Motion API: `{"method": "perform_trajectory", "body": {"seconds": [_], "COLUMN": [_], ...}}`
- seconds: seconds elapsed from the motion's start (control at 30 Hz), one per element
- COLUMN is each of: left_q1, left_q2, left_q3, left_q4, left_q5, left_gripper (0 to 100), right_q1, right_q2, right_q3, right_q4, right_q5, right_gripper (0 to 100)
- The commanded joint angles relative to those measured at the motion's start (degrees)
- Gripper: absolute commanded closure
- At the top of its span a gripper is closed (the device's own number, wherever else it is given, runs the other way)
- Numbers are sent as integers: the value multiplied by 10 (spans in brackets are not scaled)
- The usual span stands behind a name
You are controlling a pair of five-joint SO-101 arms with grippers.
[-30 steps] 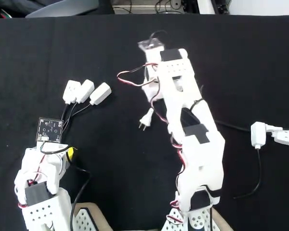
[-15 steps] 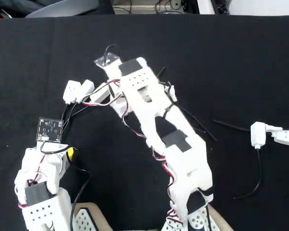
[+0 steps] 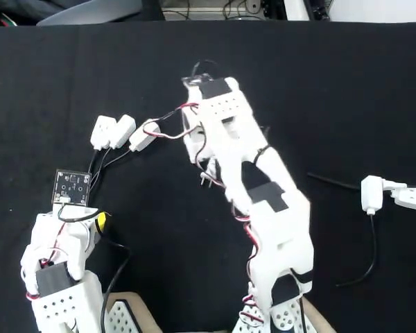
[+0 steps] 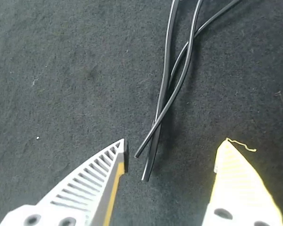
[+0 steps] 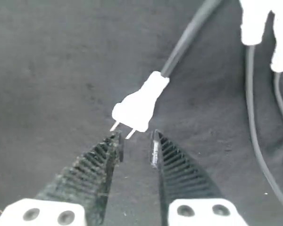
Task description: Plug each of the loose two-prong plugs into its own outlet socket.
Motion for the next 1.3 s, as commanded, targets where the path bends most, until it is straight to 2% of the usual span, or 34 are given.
{"method": "perform_trajectory", "body": {"seconds": [0.0, 0.43, 0.7, 0.9, 1.17, 1.27], "left_q1": [-5, -5, -5, -5, -5, -5], "left_q2": [-2, -2, -2, -2, -2, -2], "left_q3": [10, 10, 10, 10, 10, 10], "left_q4": [-13, -13, -13, -13, -13, -13], "left_q5": [4, 4, 4, 4, 4, 4], "left_gripper": [701, 701, 701, 701, 701, 701], "right_q1": [21, 7, -5, -33, -33, -33], "right_q2": [-34, -33, -33, -33, -33, -33], "right_q3": [19, 103, 128, 135, 145, 154], "right_q4": [-21, -141, -179, -179, -178, -178], "right_q5": [-11, -58, -89, -114, -136, -149], "right_gripper": [904, 904, 904, 904, 901, 855]}}
